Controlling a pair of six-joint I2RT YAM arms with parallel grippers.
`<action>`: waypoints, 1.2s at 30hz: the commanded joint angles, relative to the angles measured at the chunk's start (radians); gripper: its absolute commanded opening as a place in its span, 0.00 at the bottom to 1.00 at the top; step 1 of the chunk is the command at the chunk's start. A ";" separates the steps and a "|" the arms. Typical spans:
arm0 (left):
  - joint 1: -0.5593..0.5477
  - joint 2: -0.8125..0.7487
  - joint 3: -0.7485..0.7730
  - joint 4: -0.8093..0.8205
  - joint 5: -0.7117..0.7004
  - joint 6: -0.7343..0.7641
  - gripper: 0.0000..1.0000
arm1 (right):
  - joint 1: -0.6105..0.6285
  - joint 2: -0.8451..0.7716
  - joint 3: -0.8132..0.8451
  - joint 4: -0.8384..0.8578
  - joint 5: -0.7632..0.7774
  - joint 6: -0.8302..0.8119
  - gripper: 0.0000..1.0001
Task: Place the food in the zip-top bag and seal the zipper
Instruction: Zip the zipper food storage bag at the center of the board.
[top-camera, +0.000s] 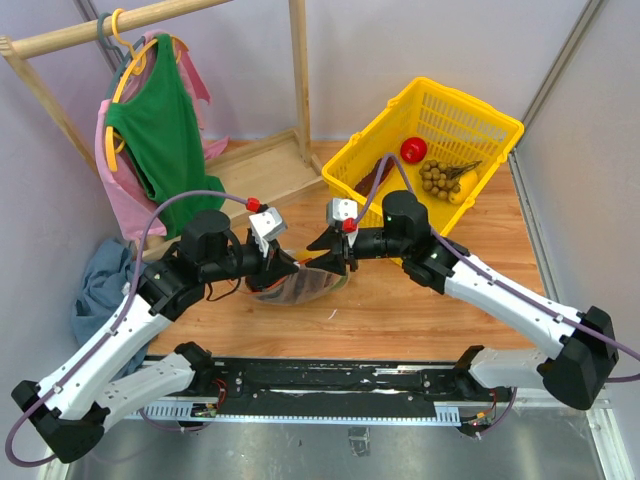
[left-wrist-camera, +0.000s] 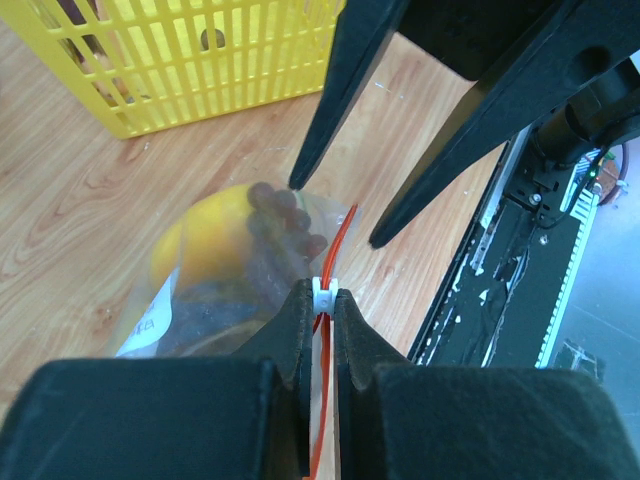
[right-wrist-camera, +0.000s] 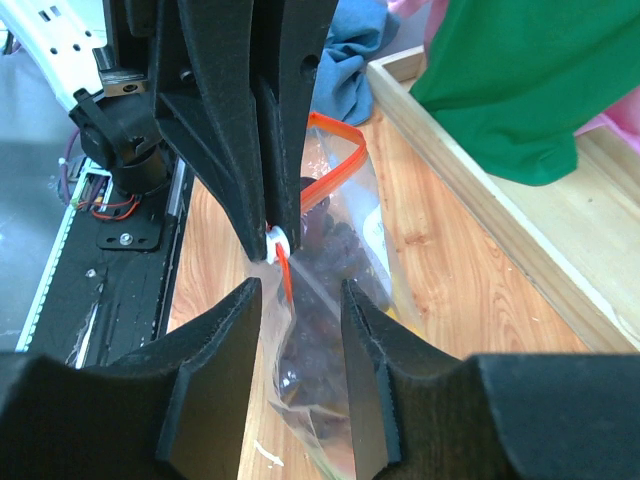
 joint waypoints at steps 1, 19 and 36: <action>-0.002 0.006 0.047 0.070 0.051 0.012 0.00 | 0.022 0.042 0.061 0.013 -0.045 -0.012 0.36; -0.002 0.003 0.008 0.057 -0.057 0.011 0.02 | 0.071 0.000 -0.026 0.142 0.287 0.046 0.01; -0.002 -0.005 -0.017 0.094 -0.241 -0.037 0.05 | 0.153 -0.055 -0.161 0.372 0.894 0.038 0.01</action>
